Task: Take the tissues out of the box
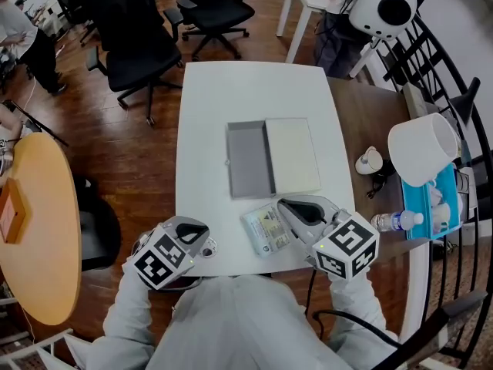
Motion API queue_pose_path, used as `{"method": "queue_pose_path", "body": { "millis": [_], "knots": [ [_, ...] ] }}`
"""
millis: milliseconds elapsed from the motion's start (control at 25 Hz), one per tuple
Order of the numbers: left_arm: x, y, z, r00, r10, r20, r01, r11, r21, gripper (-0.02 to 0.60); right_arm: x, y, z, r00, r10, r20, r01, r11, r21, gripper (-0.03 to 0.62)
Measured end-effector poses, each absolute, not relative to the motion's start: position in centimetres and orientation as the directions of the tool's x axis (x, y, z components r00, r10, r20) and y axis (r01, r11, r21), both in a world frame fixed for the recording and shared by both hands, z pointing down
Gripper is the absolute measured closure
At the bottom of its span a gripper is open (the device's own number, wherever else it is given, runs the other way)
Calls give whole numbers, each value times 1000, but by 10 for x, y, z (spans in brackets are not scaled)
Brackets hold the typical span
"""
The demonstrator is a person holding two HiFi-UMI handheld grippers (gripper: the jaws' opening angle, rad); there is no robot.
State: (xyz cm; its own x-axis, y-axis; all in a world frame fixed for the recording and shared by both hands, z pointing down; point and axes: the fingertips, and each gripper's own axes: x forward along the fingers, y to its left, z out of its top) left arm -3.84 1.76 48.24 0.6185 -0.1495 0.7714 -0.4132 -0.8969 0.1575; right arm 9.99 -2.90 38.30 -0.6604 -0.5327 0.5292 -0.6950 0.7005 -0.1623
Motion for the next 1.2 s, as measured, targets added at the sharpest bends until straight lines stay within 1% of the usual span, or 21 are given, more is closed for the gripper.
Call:
{"method": "queue_pose_path", "body": {
  "millis": [160, 480, 1200],
  "knots": [
    [-44, 14, 478, 602, -147, 785, -413, -899, 148, 565, 94, -18, 402, -677, -464, 571, -661, 724, -195, 592],
    [-50, 15, 469, 587, -144, 797, -404, -905, 135, 565, 91, -10, 406, -691, -436, 576, -648, 728, -226, 592],
    [-44, 30, 473, 568, -135, 812, -396, -909, 126, 565, 122, 11, 433, -649, -452, 612, -698, 673, -244, 592]
  ]
}}
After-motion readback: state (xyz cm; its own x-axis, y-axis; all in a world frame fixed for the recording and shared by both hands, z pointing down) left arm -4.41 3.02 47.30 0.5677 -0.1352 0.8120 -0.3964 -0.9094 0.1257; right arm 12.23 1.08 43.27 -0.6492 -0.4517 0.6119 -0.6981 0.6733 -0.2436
